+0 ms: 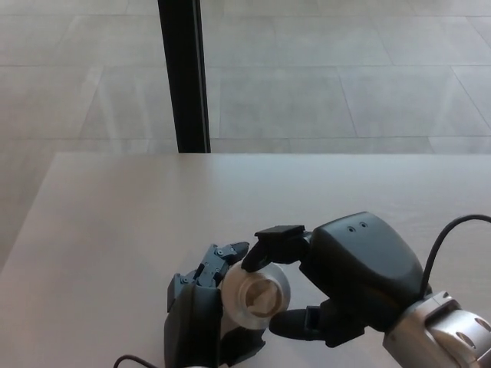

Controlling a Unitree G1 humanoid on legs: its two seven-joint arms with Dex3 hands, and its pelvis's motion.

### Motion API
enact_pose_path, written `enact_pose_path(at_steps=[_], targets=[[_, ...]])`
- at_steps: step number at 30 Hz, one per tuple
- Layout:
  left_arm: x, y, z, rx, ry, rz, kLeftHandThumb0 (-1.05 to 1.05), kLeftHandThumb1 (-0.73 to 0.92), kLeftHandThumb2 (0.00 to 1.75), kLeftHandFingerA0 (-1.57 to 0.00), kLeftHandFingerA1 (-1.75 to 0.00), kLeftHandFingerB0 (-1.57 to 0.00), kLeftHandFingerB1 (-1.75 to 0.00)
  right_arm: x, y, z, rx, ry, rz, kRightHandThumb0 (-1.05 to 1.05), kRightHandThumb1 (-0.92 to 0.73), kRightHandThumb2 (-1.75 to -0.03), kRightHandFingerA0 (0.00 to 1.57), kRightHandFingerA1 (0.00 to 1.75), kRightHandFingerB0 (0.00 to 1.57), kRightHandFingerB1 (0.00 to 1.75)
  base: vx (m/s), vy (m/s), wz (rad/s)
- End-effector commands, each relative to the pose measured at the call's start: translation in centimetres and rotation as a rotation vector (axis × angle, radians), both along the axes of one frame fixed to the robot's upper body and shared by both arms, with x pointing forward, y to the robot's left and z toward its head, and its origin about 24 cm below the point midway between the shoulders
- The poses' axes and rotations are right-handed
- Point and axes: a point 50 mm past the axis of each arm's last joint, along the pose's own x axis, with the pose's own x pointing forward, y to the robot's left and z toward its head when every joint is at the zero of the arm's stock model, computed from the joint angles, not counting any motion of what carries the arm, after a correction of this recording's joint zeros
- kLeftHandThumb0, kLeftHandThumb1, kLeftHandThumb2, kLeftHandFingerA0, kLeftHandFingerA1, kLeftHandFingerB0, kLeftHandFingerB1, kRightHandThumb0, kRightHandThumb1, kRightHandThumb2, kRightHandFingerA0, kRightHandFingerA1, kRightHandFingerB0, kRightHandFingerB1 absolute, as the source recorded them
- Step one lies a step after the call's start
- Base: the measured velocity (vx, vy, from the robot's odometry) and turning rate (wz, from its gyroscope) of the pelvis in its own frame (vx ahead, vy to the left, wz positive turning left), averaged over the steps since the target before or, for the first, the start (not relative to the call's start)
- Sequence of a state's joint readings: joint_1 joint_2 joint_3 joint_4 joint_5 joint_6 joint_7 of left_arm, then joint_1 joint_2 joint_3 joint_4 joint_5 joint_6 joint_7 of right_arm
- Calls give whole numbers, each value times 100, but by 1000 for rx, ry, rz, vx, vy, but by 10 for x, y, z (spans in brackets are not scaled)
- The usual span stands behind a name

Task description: The robot uses its left hand to to lift the bottle kept on the middle of the desk and tilts it towards its right hand. It then uses its right hand to rotate its cap to open it and places the bottle and cap back on the desk

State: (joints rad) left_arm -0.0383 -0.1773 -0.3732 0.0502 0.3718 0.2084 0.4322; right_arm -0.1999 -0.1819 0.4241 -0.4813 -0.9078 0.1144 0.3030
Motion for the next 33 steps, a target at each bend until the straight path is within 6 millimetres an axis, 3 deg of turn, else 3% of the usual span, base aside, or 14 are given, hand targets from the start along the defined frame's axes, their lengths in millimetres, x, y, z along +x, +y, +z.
enact_pose_path(at_steps=[1, 8, 10, 11, 12, 18, 20, 21, 23, 25, 28, 31, 32, 33], targets=[[-4, -2, -14, 38, 95, 14, -10, 92, 66, -54, -75, -47, -60, -1, 0, -1, 27, 11, -6, -59, -58, -58, 101, 175, 74, 61, 0, 0, 0], [-5, -1, -15, 40, 100, 10, -6, 92, 68, -59, -96, -53, -71, -1, -2, -2, 43, 22, -4, -59, -58, -58, 103, 172, 72, 62, 0, 0, 0], [-6, 1, -17, 31, 103, -3, 4, 86, 74, -58, -174, -56, -136, 0, -9, -2, 36, 1, -7, -60, -57, -57, 102, 173, 72, 61, 0, 0, 0], [-6, 2, -17, 24, 105, -9, 4, 84, 78, -94, -170, -71, -137, 1, -13, -1, 38, -1, -8, -61, -58, -58, 102, 172, 71, 63, 0, 0, 0], [-6, 3, -17, 20, 107, -15, 8, 73, 102, -75, -175, -62, -162, 1, -15, 0, 38, 1, -11, -61, -58, -58, 102, 174, 70, 61, 0, 0, 0], [-9, 29, -12, 127, 105, -119, 15, 76, 107, -85, -175, -71, -148, 2, -55, 7, 17, 31, -117, -63, -58, -58, 105, 151, 57, 47, 0, 0, 0], [-6, 52, -3, 268, 116, -175, 22, 76, 95, -74, -160, -72, -139, 0, -78, 12, -24, 54, -190, -74, -48, -89, 114, 127, 38, 50, 0, 0, 0], [-5, 58, -1, 299, 123, -191, 26, 75, 94, -72, -160, -71, -136, -2, -83, 13, -31, 58, -203, -70, -53, -61, 107, 128, 38, 36, 0, 0, 0], [-3, 72, 4, 399, 127, -237, 29, 72, 96, -78, -158, -74, -132, -4, -98, 13, -37, 58, -238, -68, -57, -58, 108, 125, 36, 33, 0, 0, 0], [2, 88, 12, 593, 177, -268, 16, 71, 69, -83, -119, -76, -86, -5, -113, 14, -41, 53, -285, -78, -49, -84, 108, 113, 25, 43, 0, 0, 0], [13, 113, 24, 944, 229, -326, 10, 70, 60, -85, -112, -80, -71, -8, -138, 15, -27, 35, -352, -64, -57, -58, 109, 111, 35, 33, 0, 0, 0], [21, 134, 38, 1219, 359, -350, -9, 66, 57, -81, -73, -63, -52, -13, -158, 12, -13, 56, -440, -59, -47, -85, 108, 113, 28, 46, 0, 0, 0], [23, 137, 41, 1238, 376, -334, -13, 64, 58, -79, -69, -63, -52, -13, -162, 11, -9, 55, -449, -57, -60, -59, 107, 118, 38, 34, 0, 0, 0], [25, 141, 44, 1253, 390, -319, -13, 64, 61, -77, -70, -62, -54, -14, -165, 9, -5, 52, -458, -58, -48, -85, 110, 115, 31, 48, 0, 0, 0]])
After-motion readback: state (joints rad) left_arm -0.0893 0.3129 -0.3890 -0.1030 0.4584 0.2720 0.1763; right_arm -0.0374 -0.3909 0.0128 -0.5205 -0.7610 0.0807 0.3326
